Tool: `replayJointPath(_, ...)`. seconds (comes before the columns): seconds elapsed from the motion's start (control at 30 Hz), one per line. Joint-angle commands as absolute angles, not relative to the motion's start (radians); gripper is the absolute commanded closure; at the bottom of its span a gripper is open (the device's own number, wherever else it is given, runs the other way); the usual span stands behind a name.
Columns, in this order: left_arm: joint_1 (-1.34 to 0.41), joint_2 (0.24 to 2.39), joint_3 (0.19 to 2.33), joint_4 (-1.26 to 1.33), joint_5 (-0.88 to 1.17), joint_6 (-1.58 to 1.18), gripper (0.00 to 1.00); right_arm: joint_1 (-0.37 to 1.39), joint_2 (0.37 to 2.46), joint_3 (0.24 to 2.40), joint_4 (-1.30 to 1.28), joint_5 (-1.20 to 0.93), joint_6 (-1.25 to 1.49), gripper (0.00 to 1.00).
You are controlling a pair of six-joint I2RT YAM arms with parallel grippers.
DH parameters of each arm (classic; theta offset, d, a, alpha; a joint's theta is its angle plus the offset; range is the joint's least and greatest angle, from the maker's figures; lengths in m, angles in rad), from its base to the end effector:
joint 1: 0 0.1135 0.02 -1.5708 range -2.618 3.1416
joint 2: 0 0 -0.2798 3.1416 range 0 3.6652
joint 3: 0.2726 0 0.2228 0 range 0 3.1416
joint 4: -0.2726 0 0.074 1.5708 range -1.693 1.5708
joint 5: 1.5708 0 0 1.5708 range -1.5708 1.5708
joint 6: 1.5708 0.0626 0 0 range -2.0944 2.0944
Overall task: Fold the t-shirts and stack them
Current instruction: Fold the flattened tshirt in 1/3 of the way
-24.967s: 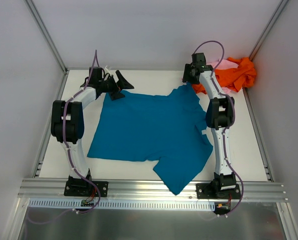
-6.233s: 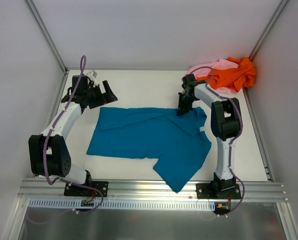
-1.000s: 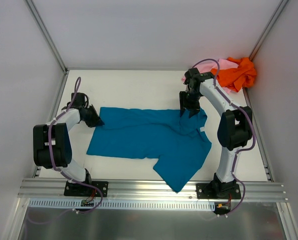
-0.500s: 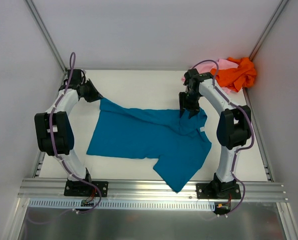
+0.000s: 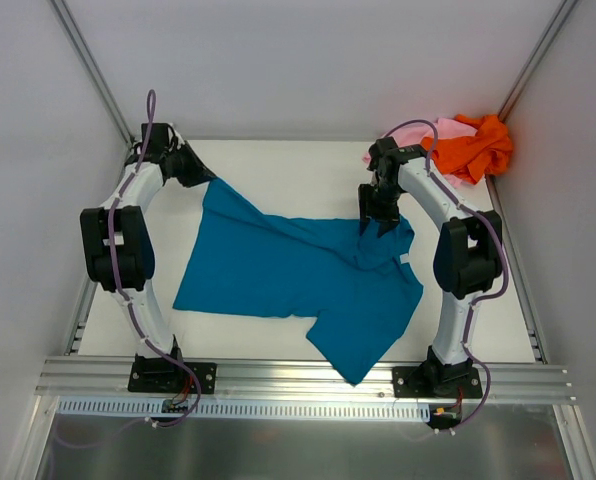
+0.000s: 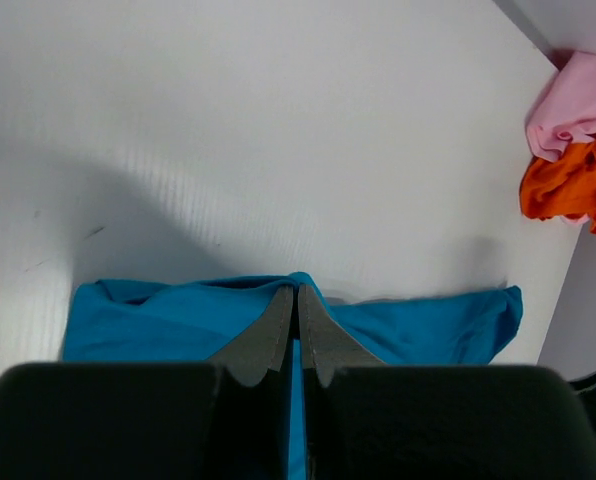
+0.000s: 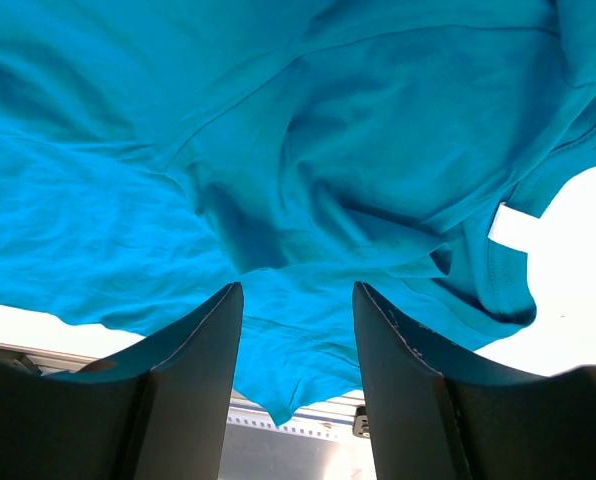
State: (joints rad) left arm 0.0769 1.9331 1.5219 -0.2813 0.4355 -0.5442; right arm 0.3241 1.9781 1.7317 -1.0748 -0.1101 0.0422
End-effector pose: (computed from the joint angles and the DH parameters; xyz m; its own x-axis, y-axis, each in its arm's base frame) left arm 0.4412 0.0075 0.2609 -0.6762 -0.5229 -0.5190 -0.1122 0.7693 -0.6289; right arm 0.3649 0.1298 0.2442 -0.9322 -0.2689 -0.2423 -0.3032 0.9457 0.1168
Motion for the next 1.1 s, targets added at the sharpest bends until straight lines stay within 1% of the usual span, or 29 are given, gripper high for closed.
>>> replayJointPath(0.0, 0.064, 1.937, 1.606, -0.241, 0.498, -0.561, 1.00, 0.316, 1.996, 1.759, -1.106, -0.115, 0.054, 0.48)
replayJointPath(0.17, 0.066, 1.905, 1.574, -0.262, 0.511, -0.528, 1.00, 0.314, 2.002, 1.770, -1.106, -0.114, 0.055, 0.48)
replayJointPath(0.47, 0.066, 1.729, 1.245, -0.242, 0.497, -0.489, 1.00, 0.314, 2.029, 1.795, -1.112, -0.129, 0.057, 0.48)
replayJointPath(0.63, 0.067, 1.640, 1.129, -0.258, 0.477, -0.466, 1.00, 0.316, 2.034, 1.796, -1.112, -0.135, 0.055, 0.48)
replayJointPath(1.07, 0.109, 1.529, 1.057, -0.316, 0.422, -0.423, 1.00, 0.314, 2.034, 1.807, -1.127, -0.141, 0.037, 0.48)
